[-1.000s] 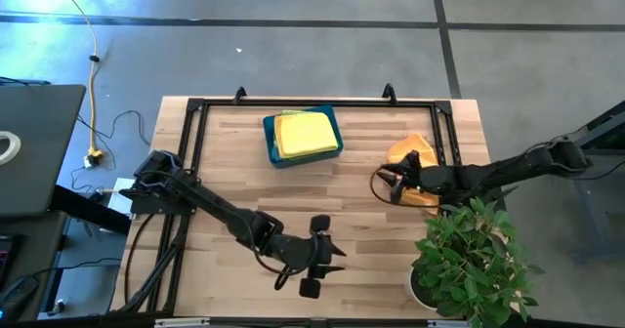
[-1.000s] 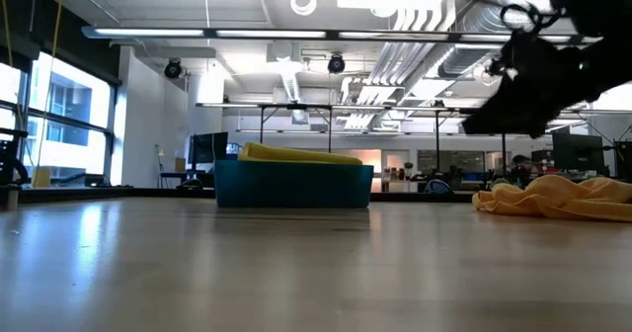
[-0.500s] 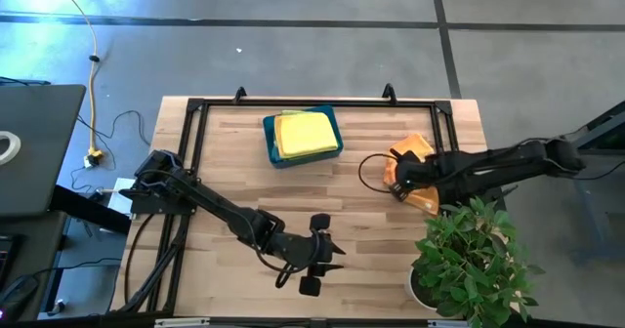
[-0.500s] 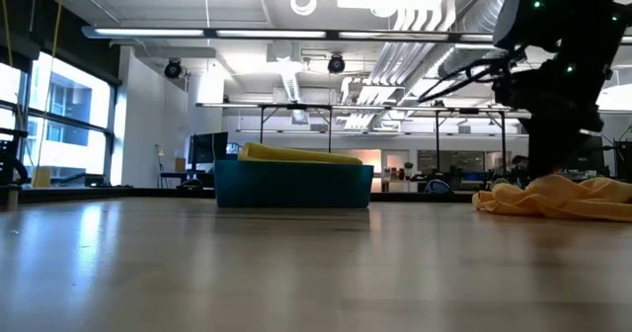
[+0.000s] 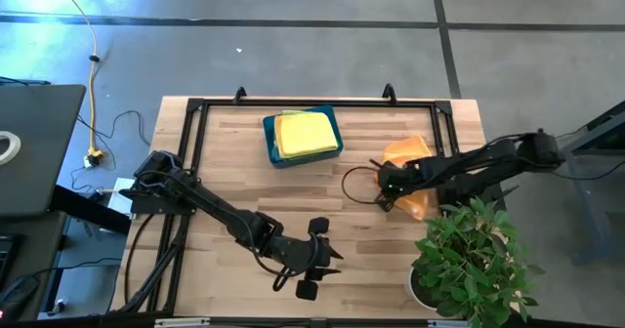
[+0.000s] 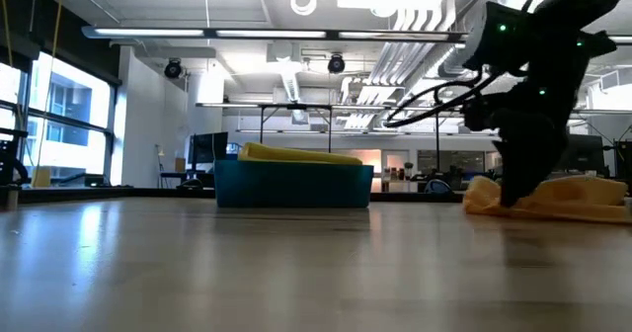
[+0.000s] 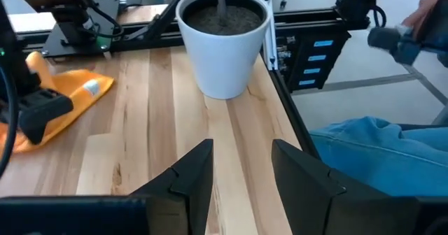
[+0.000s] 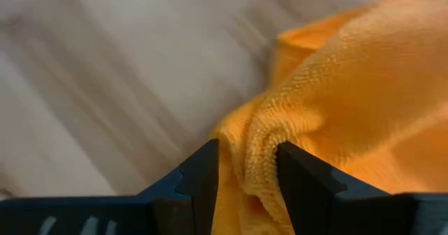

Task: Fold microfiber towels
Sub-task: Fold the orange microfiber cloth

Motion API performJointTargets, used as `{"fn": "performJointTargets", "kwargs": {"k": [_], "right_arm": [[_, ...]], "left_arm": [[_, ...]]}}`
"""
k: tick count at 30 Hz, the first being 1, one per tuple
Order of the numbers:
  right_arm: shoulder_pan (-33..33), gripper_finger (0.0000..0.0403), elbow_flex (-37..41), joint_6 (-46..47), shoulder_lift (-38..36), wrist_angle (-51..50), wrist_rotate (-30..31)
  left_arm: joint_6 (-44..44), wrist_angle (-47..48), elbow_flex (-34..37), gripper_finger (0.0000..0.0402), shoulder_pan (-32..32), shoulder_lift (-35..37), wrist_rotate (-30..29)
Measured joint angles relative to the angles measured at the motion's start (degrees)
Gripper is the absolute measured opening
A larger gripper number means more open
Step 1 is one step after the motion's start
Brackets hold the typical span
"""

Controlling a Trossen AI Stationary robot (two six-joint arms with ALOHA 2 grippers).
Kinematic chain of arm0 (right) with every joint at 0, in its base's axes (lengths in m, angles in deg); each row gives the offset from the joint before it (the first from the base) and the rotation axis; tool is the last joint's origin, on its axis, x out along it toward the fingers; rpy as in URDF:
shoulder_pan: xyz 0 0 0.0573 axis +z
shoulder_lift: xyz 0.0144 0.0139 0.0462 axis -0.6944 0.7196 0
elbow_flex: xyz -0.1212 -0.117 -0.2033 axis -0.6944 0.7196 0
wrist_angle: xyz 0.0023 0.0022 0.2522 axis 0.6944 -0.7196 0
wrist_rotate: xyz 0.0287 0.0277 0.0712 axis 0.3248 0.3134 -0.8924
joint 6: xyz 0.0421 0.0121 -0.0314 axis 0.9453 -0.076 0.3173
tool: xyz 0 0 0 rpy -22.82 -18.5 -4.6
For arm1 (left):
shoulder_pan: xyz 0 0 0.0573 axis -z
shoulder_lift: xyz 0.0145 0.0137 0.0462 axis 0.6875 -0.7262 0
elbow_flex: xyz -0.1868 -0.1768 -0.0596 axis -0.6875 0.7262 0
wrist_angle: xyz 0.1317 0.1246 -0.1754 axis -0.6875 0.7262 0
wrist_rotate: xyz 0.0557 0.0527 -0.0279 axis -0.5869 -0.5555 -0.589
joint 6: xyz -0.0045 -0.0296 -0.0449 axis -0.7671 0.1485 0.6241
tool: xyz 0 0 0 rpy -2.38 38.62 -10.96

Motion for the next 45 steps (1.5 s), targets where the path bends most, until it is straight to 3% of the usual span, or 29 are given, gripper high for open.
{"fn": "performJointTargets", "kwargs": {"k": [7, 14, 19, 24, 26, 31, 42, 45], "right_arm": [[0.03, 0.0131, 0.05, -9.10, 6.51, 21.10, -6.98], [0.09, 0.0130, 0.05, -15.14, 8.69, 39.11, -20.33], [0.77, 0.0128, -0.22, -15.23, 6.11, 38.30, -26.56], [5.28, 0.0128, -0.24, -14.62, 4.42, 26.74, -31.21], [8.09, 0.0128, -0.24, -14.80, 4.42, 20.60, -29.78], [14.75, 0.0128, -0.24, -15.11, 4.44, 9.97, -18.66], [22.04, 0.0127, -0.24, -13.51, 4.44, 5.49, 0.06], [22.18, 0.0117, 0.10, -11.76, 4.42, 4.59, 2.29]], "left_arm": [[1.50, 0.71, -0.01, 0.0135, 0.88, 0.00, 0.02], [1.66, 0.96, 0.00, 0.0135, 1.17, 0.02, 0.02], [2.10, 1.44, 0.00, 0.0135, 1.17, 0.02, 0.02], [2.88, 2.37, -0.01, 0.0135, 1.17, 0.02, 0.02], [2.97, 2.35, 0.00, 0.0135, 1.07, 0.04, 0.14], [2.99, 2.14, 0.00, 0.0135, 0.18, 0.04, 2.21], [2.74, 1.39, -0.02, 0.0135, -0.82, 0.04, 3.73], [2.53, 2.81, 0.00, 0.0135, -0.83, 0.07, 3.50]]}}
